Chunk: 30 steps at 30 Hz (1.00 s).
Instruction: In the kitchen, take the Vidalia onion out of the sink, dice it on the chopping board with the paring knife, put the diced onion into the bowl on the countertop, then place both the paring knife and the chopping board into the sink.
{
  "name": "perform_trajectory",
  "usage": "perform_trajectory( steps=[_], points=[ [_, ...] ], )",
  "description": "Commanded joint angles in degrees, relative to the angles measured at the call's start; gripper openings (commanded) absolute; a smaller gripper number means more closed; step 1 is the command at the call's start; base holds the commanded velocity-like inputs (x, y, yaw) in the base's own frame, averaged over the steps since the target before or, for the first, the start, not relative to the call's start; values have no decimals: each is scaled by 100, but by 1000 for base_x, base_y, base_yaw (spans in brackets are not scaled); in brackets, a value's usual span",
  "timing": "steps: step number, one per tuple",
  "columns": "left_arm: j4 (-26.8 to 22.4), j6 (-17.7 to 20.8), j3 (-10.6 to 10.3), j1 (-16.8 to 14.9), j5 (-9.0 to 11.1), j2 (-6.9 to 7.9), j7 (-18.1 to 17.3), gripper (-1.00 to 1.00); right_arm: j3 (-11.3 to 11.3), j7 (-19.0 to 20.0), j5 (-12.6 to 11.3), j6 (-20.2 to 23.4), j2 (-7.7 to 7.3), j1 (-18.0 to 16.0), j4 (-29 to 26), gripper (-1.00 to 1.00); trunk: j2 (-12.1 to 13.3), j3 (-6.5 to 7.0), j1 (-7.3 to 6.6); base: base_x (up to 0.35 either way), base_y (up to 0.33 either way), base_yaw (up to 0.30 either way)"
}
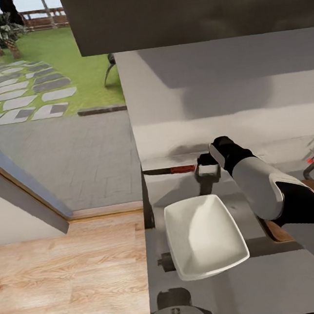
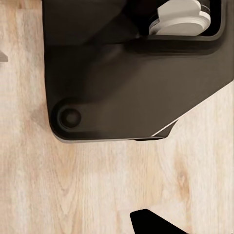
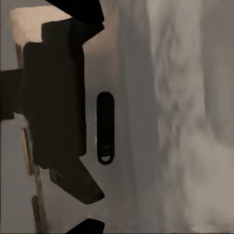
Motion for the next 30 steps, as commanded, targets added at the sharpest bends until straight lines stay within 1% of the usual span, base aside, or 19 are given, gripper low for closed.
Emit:
perform_trajectory(
  steps=[1,6,18,30],
  points=[
    [-13,-7,-53,4,51,5,20,100,-41,-2,68,26,11,-4,-5,100,-9,-2,4,0,0,-167],
    [-13,-9,-52,4,51,5,20,100,-35,2,68,26,25,-4,-5,100,-9,28,4,0,0,-148],
    [-14,-9,-50,4,51,5,20,100,-34,2,68,26,27,-4,3,100,-9,130,4,0,0,-13],
    [-13,-9,-49,5,51,5,20,100,-34,2,68,20,27,-4,-2,100,-9,139,4,0,0,0]
  ],
)
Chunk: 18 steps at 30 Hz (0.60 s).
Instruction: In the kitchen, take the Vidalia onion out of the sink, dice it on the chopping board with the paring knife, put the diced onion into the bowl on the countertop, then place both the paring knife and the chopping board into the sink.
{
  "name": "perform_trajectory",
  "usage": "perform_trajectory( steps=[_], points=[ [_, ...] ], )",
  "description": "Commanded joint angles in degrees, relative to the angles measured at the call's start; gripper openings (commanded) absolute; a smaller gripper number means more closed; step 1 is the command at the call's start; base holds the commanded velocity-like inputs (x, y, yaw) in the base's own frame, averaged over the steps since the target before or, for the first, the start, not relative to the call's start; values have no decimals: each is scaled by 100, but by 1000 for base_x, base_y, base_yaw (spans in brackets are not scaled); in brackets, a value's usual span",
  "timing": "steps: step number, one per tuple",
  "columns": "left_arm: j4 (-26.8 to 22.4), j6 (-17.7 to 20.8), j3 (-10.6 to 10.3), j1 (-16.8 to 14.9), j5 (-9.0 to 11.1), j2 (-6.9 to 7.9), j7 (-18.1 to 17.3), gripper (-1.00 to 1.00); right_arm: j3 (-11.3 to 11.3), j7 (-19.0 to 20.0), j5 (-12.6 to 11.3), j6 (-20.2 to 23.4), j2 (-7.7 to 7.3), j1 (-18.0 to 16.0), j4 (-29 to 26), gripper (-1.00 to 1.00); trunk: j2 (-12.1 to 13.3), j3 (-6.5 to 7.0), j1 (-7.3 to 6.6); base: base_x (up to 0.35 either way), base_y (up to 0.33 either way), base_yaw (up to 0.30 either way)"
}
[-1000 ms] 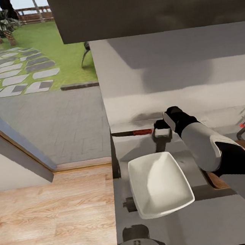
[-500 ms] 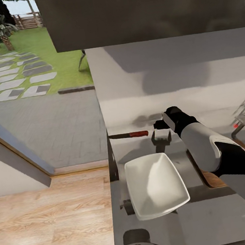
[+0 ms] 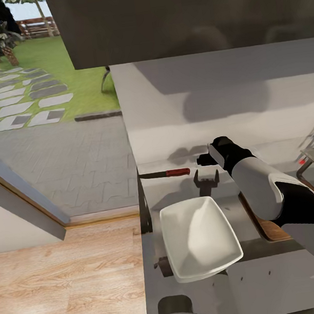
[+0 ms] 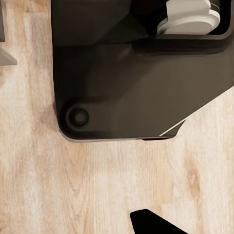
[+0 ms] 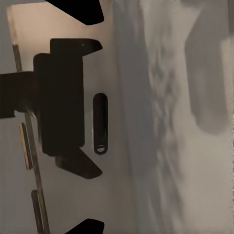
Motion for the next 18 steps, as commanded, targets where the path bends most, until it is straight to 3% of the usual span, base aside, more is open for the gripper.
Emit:
perform_trajectory(
  steps=[1,18],
  points=[
    [-12,-6,-54,3,51,3,20,100,-47,-1,51,22,7,-4,-8,100,-9,-8,3,0,0,0],
    [-14,-6,-53,3,51,6,20,100,-47,-1,51,4,12,-4,-13,100,-9,-8,3,0,0,0]
  ],
)
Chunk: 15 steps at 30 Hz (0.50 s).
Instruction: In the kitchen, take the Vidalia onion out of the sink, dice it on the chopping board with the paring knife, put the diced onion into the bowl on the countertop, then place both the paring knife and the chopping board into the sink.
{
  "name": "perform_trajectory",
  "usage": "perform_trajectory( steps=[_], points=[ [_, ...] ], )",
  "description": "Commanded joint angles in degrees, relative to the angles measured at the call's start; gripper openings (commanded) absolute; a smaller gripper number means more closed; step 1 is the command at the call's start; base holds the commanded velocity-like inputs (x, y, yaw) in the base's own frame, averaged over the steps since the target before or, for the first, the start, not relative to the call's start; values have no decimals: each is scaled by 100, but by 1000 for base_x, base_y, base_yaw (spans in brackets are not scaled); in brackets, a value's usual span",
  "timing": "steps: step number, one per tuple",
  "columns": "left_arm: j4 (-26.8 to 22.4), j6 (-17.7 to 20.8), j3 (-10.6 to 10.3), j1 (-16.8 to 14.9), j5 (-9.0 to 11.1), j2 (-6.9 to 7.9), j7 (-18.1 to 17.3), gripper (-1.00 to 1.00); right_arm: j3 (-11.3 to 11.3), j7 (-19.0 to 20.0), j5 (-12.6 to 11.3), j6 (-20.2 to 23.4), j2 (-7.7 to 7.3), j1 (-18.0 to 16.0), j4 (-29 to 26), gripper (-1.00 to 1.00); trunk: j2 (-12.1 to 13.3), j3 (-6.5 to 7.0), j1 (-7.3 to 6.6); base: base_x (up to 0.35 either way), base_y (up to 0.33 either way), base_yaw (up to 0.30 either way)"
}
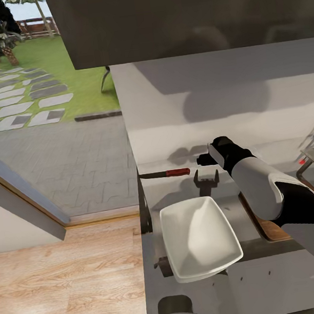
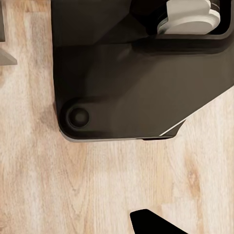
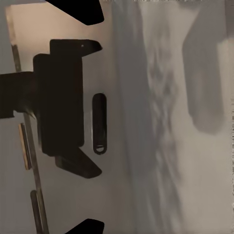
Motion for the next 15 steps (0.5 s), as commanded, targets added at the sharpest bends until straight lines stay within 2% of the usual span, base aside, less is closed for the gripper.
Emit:
perform_trajectory(
  steps=[1,15],
  points=[
    [-12,-6,-53,4,51,3,20,100,-47,-1,51,21,7,-4,-8,100,-9,-8,3,0,0,0],
    [-15,-6,-50,5,51,2,20,100,-41,-1,53,-6,57,-4,-107,100,-9,-16,3,0,0,20]
  ],
)
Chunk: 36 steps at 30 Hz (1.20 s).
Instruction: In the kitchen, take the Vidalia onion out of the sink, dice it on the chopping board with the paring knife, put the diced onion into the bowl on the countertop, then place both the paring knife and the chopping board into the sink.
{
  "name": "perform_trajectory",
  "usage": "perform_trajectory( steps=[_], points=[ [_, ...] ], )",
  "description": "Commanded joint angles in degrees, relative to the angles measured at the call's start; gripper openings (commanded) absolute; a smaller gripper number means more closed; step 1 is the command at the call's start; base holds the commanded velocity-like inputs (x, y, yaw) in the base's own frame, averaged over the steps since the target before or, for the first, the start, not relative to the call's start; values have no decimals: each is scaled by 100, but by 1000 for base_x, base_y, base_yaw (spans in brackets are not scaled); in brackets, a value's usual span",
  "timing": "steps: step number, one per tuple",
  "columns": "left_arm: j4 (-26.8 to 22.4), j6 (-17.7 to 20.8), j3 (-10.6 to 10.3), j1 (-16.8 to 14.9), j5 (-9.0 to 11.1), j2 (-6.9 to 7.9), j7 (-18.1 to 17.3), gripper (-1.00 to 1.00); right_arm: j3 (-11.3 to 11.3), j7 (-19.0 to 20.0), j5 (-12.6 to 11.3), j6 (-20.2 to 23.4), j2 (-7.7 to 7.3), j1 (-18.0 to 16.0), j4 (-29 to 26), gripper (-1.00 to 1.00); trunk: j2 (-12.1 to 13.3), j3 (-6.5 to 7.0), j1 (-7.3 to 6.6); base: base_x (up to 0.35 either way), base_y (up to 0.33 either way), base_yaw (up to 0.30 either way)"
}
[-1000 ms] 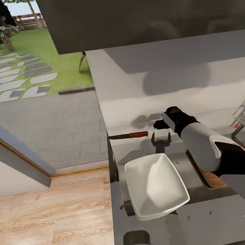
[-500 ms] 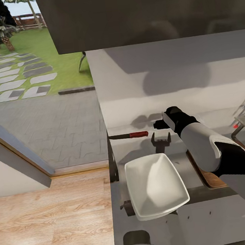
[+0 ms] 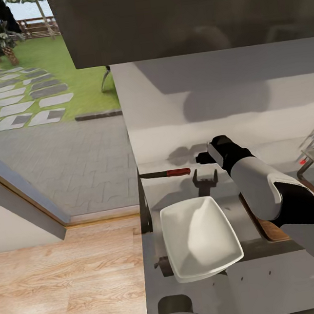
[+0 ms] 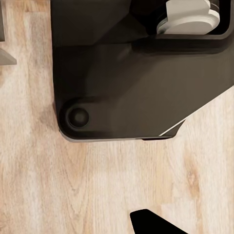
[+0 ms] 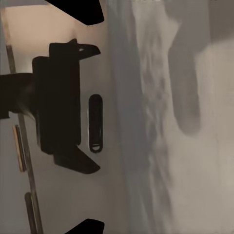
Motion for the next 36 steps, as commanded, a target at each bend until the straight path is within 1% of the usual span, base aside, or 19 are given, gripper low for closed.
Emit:
perform_trajectory(
  steps=[1,11,28,36],
  points=[
    [-14,-6,-53,3,51,5,20,100,-46,1,53,23,8,-4,-7,100,-9,-8,3,0,0,2],
    [-13,-6,-54,3,51,1,20,100,-44,1,52,23,16,-4,-8,100,-9,-8,3,0,0,12],
    [-12,-6,-50,3,51,5,20,100,-44,9,48,23,22,-4,-24,100,-9,-8,3,0,0,173],
    [-15,-6,-49,3,51,4,20,100,-53,10,47,23,22,-4,-26,100,-9,-8,3,39,0,41]
  ],
)
